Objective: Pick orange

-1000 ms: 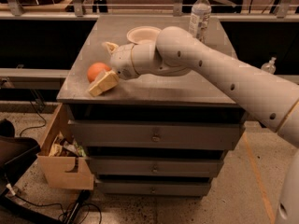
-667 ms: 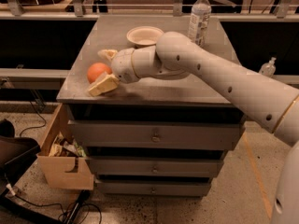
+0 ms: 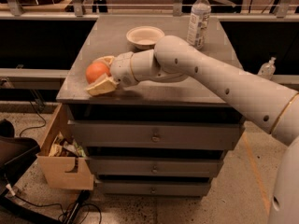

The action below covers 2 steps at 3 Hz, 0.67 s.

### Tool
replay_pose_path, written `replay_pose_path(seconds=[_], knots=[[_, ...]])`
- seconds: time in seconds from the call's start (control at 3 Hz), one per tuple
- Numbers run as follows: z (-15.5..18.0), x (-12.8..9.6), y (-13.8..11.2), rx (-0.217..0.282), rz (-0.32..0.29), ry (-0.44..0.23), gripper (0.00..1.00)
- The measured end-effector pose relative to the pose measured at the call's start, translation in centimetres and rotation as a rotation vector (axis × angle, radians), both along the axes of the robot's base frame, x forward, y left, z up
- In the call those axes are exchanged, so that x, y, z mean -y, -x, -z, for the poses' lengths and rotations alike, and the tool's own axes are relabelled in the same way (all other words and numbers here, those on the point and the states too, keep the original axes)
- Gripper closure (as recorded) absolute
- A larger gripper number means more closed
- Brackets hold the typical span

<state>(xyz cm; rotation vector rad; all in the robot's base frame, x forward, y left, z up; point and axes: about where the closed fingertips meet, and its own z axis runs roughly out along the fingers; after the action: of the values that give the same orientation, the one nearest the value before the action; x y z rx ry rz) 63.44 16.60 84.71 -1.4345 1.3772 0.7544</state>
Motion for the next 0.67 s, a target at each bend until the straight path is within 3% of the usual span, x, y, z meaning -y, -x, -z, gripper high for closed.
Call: replay_pose_path(seconds=[0.33,0.67], knots=[[0.05,-0.31,0.15,-0.001,-0.005,0.000,0.97],[0.06,-0.41,0.20,-0.002,-0.007,0.000,1.00]])
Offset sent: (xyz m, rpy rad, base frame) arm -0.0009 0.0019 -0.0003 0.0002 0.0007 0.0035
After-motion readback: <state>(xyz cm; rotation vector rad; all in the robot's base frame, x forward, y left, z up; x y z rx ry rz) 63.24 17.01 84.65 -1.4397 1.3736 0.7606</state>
